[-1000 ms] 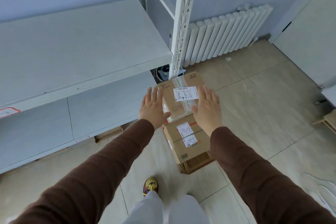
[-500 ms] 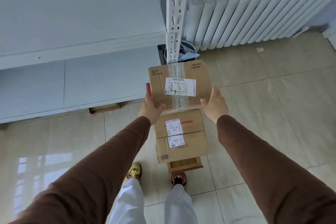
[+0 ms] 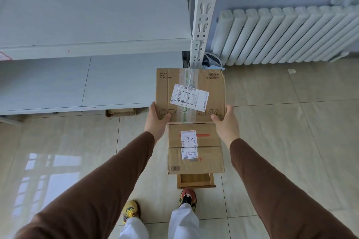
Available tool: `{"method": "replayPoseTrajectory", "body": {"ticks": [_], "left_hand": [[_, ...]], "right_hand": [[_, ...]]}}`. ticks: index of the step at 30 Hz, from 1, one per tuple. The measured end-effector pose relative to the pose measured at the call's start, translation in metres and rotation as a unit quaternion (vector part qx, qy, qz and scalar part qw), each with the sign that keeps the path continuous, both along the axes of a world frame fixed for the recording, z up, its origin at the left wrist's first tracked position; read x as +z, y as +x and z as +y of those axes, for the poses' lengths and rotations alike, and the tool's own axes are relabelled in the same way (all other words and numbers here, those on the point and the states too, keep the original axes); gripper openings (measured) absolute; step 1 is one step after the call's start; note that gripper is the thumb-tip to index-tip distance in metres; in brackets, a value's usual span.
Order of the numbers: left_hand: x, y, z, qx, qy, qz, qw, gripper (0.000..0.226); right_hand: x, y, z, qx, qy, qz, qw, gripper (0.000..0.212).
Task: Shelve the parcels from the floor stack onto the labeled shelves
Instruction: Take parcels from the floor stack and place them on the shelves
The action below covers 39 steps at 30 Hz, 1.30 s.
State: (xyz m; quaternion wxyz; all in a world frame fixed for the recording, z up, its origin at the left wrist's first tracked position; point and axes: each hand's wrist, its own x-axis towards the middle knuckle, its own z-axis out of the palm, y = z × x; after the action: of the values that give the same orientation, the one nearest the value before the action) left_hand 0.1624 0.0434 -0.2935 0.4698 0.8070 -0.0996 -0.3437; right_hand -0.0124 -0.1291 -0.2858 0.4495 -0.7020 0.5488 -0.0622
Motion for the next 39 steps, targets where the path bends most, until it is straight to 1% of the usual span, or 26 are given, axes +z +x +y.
{"method": "replayPoseTrajectory", "body": {"ticks": [5,7,9,12,16,19,25,29,34,36,39], "left_hand": [[0.058,0.006,0.061,0.021,-0.064,-0.059,0.996,0.057],[0.088,0.008,0.094,0.029,-0.105,-0.078,0.991,0.054],[0.118,0.013,0.130,0.041,-0.142,-0.088,0.985,0.056],[0.166,0.028,0.190,0.054,-0.187,-0.117,0.974,0.065],[0.240,0.054,0.272,0.058,-0.234,-0.182,0.953,0.069],[0.296,0.079,0.330,0.057,-0.271,-0.233,0.932,0.069],[0.391,0.135,0.424,0.079,-0.298,-0.315,0.898,0.066],[0.444,0.173,0.459,0.091,-0.324,-0.358,0.871,0.067],[0.495,0.232,0.480,0.099,-0.322,-0.391,0.856,0.070],[0.511,0.261,0.482,0.095,-0.321,-0.407,0.850,0.070],[0.533,0.310,0.481,0.088,-0.318,-0.427,0.842,0.070]], "right_hand": [[0.064,0.008,0.063,0.005,-0.047,-0.074,0.996,0.057],[0.096,0.015,0.093,0.009,-0.064,-0.110,0.992,0.056],[0.130,0.023,0.125,0.013,-0.085,-0.140,0.986,0.057],[0.183,0.039,0.181,0.030,-0.138,-0.184,0.973,0.060],[0.250,0.070,0.253,0.051,-0.174,-0.258,0.949,0.061],[0.296,0.100,0.302,0.076,-0.201,-0.317,0.924,0.056],[0.384,0.168,0.380,0.123,-0.249,-0.410,0.869,0.055],[0.435,0.216,0.409,0.140,-0.268,-0.453,0.839,0.057],[0.482,0.281,0.423,0.149,-0.277,-0.498,0.808,0.059],[0.497,0.310,0.423,0.147,-0.285,-0.508,0.799,0.061],[0.513,0.361,0.418,0.148,-0.321,-0.499,0.791,0.069]]}}
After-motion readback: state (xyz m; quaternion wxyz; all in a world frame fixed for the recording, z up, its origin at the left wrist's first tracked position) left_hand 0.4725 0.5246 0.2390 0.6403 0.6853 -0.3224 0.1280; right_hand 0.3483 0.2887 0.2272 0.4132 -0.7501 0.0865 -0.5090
